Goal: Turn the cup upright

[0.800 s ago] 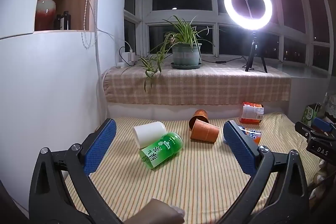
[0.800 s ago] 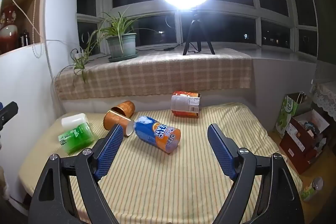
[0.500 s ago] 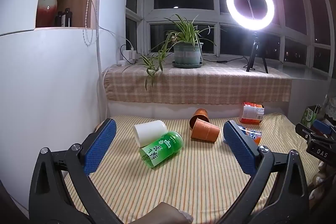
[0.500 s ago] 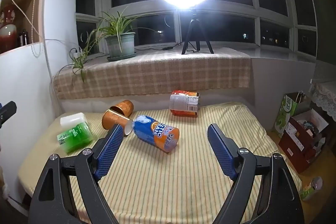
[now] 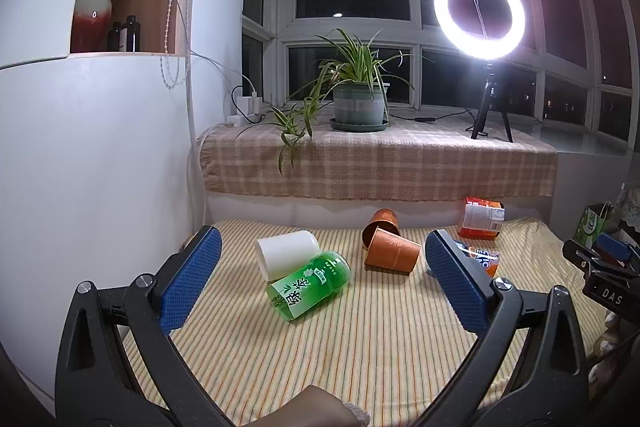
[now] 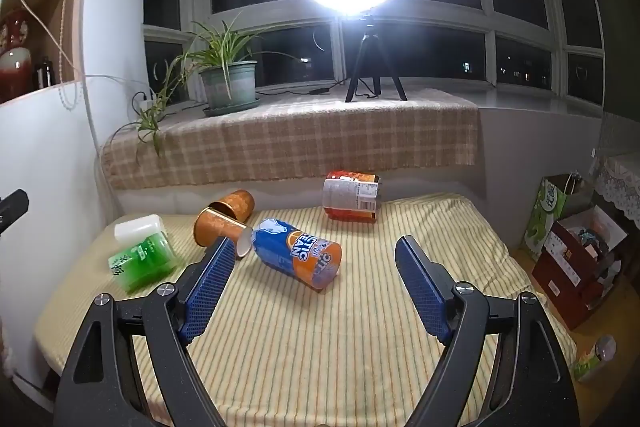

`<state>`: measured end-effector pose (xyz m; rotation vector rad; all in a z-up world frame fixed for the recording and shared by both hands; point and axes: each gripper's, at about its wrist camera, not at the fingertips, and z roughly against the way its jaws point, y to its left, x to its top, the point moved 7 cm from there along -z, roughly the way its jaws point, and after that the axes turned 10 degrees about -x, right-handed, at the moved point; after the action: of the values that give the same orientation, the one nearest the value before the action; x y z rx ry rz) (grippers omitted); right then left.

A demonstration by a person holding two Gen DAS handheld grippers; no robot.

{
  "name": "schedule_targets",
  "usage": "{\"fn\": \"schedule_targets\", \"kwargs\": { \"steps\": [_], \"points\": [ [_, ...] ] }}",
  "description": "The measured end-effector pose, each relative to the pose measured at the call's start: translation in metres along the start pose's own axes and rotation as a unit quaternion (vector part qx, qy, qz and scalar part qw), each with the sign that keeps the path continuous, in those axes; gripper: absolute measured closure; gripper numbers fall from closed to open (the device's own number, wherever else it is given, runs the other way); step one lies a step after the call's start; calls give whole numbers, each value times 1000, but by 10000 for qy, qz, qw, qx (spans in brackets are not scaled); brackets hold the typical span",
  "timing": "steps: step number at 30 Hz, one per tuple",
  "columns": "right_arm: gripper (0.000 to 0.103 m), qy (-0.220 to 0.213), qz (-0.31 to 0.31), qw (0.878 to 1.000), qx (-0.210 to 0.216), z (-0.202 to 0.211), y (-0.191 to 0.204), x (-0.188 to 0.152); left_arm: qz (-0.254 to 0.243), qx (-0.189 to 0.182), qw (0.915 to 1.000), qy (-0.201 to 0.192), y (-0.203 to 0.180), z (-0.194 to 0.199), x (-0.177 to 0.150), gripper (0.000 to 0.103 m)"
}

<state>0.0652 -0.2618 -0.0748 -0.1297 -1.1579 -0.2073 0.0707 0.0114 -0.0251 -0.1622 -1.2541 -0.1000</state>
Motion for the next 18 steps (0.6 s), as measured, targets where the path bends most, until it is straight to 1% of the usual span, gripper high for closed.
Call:
{"fn": "schedule_targets", "kwargs": {
  "steps": [18],
  "points": [
    [21,38,-2,10000,23,-4,-1,-2,-4,21,10000,-1,-1,1,2,0]
  ]
}}
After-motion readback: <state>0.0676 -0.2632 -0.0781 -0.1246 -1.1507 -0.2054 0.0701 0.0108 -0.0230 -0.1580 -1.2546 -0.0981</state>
